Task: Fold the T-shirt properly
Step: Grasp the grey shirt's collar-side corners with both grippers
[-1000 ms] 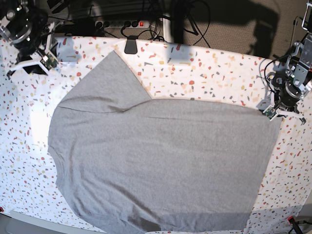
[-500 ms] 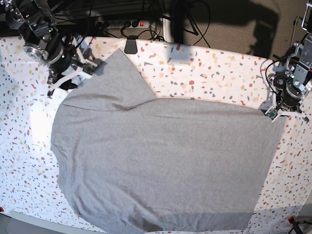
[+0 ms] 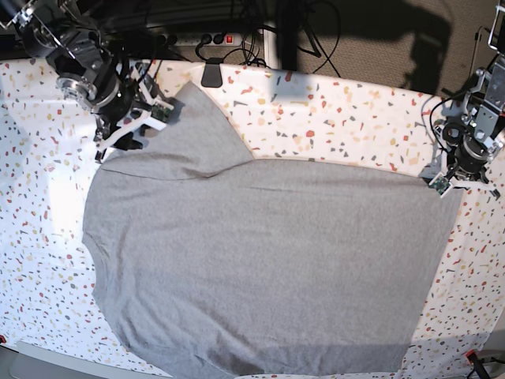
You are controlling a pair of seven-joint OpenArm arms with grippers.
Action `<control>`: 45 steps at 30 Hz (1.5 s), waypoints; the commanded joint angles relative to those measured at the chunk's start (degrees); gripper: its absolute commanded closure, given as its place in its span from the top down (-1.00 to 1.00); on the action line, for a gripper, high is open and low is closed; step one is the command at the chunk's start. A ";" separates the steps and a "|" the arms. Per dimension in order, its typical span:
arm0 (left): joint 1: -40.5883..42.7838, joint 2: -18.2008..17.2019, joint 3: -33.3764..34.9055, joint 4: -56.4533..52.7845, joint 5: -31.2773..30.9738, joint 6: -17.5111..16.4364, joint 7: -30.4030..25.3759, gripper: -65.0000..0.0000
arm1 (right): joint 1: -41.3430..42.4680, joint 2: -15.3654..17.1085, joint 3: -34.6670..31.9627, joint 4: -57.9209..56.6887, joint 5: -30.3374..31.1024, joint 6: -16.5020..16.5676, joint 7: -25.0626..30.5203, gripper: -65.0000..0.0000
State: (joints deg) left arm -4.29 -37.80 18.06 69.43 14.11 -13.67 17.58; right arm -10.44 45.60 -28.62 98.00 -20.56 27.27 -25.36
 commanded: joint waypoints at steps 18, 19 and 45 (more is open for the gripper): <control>-0.63 -1.11 -0.39 0.35 0.35 0.22 0.61 -1.00 | 2.19 0.57 0.09 -2.03 -0.02 5.11 -0.98 -0.52; -0.63 -1.11 -0.39 0.35 0.35 0.22 0.61 -1.00 | 2.19 0.57 0.09 -2.03 0.00 5.11 -0.98 -0.63; 3.89 -10.29 -0.44 15.96 -15.72 1.90 7.08 -1.00 | -10.21 1.73 13.55 14.25 13.27 -5.77 -8.59 -1.00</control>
State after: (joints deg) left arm 0.23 -46.92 18.22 84.75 -1.50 -12.29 24.88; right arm -20.99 46.33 -15.42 111.33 -6.96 21.76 -34.37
